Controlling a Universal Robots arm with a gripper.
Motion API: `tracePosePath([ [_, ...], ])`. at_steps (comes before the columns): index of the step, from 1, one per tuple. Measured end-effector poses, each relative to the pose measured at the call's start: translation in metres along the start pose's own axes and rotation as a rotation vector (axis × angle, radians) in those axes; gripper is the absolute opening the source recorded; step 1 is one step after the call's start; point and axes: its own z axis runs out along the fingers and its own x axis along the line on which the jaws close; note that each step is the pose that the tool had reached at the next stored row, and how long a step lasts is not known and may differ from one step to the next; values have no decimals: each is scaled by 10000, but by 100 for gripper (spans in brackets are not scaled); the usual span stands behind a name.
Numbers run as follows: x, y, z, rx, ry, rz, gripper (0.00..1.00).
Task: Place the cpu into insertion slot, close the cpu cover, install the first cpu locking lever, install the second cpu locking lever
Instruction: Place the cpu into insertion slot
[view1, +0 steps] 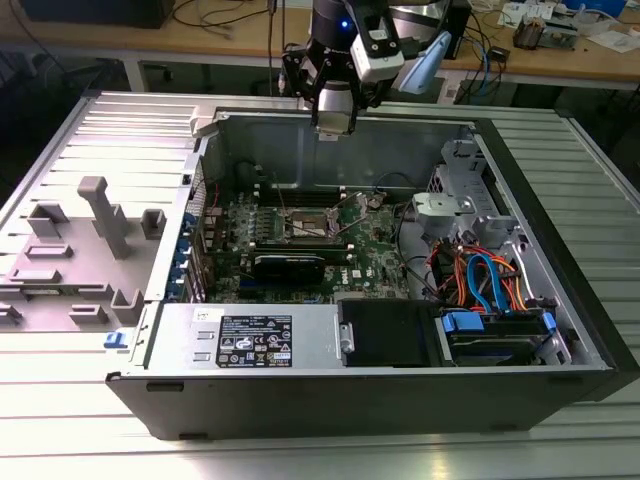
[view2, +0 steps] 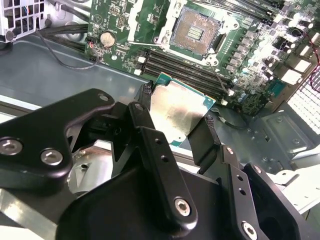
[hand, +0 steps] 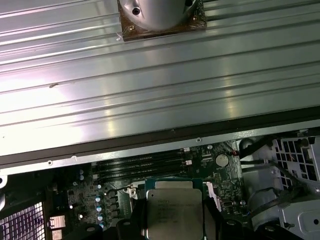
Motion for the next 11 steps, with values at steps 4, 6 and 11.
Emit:
tracePosePath([
  [4,0,-17,-1,-1,-1,7,55],
  [6,0,-21,-2,1,-1,10,55],
  [11,-1,-28,-2,0,-1,13,55],
])
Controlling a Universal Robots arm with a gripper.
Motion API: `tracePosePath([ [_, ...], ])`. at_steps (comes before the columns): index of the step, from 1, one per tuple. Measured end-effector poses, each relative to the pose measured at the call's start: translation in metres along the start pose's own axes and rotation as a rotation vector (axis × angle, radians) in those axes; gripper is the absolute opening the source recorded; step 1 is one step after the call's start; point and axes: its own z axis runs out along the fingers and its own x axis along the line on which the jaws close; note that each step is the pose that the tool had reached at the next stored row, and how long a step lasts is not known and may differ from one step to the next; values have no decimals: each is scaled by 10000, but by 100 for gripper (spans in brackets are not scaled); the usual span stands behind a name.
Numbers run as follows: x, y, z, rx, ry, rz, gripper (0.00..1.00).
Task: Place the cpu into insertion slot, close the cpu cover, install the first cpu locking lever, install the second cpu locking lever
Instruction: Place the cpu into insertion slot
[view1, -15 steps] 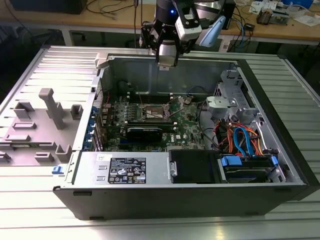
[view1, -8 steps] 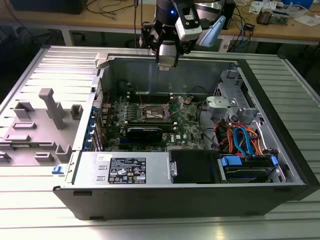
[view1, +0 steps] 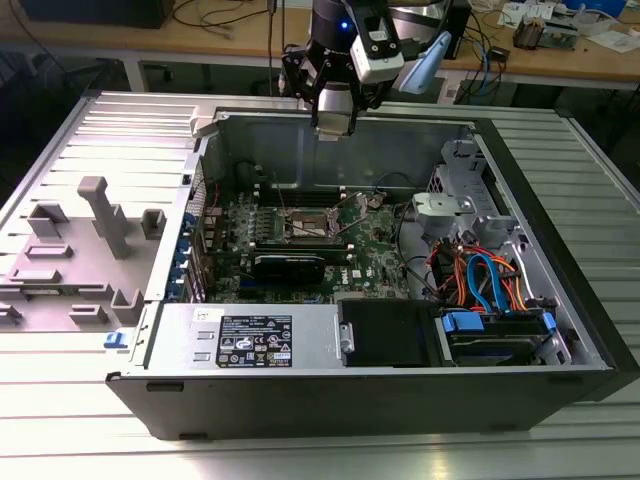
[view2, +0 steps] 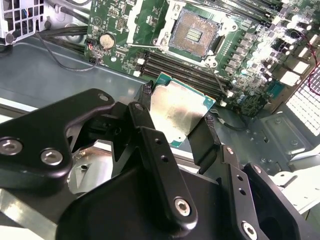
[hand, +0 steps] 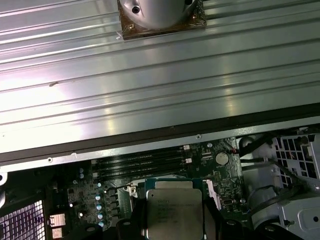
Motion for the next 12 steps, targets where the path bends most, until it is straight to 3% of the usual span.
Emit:
tracePosePath([
  [12,-4,-23,-1,-2,-10,119,55],
])
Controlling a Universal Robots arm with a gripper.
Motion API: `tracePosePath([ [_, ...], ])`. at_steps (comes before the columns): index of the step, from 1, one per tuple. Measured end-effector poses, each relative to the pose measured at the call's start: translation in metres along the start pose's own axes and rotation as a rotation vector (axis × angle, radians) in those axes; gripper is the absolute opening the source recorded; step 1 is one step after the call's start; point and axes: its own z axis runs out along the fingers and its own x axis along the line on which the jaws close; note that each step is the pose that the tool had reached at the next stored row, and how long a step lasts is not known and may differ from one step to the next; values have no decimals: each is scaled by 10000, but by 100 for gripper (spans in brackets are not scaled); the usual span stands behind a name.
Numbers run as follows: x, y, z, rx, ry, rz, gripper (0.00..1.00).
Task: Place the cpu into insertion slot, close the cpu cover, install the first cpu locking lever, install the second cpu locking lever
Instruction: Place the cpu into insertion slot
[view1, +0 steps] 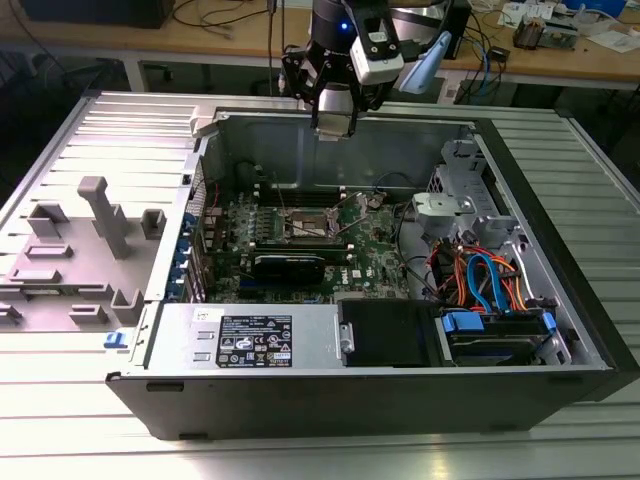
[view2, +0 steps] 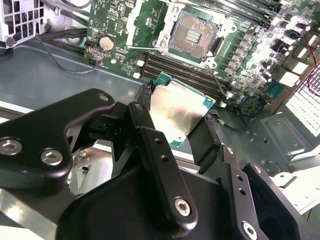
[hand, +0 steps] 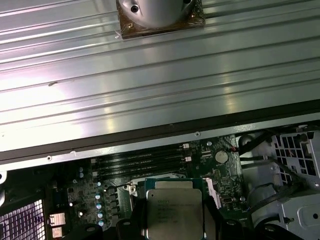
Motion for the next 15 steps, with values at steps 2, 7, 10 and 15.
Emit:
tracePosePath([
  [2,0,0,0,-1,-6,66,55],
  [7,0,-2,0,-2,-8,88,55],
  [10,0,-3,0,-2,-9,106,55],
  [15,-1,-3,0,-4,-16,178,55],
])
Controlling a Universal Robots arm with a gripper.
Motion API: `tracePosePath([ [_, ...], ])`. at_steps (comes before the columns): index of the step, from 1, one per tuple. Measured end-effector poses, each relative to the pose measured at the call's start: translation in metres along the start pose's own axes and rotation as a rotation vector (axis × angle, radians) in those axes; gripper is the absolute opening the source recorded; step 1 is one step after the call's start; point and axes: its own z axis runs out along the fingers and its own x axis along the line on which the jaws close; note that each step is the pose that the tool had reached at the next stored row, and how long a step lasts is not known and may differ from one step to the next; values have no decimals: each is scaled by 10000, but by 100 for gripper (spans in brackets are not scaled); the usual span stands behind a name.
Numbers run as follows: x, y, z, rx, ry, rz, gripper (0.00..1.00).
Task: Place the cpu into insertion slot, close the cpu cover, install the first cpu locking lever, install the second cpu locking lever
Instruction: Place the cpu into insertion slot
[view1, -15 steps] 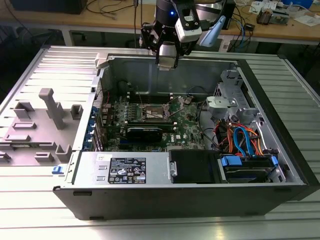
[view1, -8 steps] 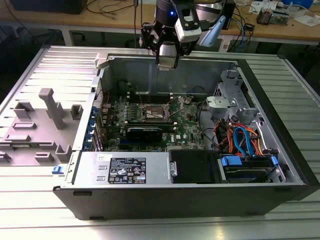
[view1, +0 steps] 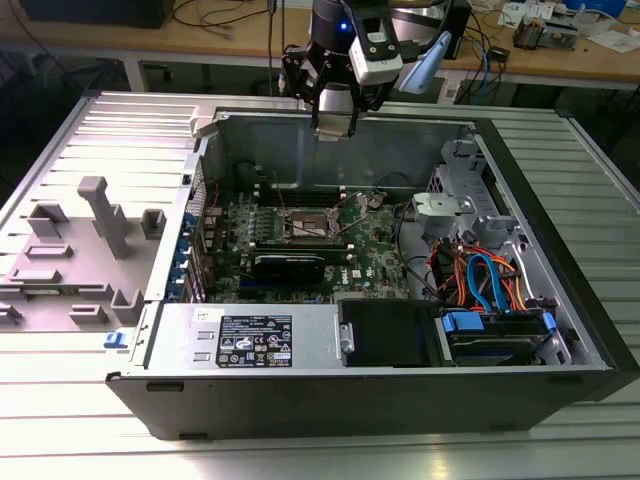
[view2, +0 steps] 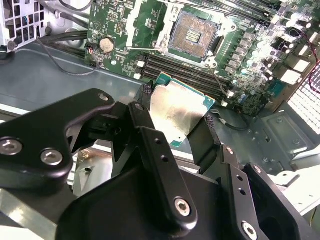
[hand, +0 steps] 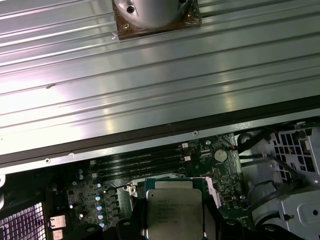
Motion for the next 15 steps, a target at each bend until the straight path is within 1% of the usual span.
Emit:
tracePosePath([
  [15,0,0,0,-2,-8,89,55],
])
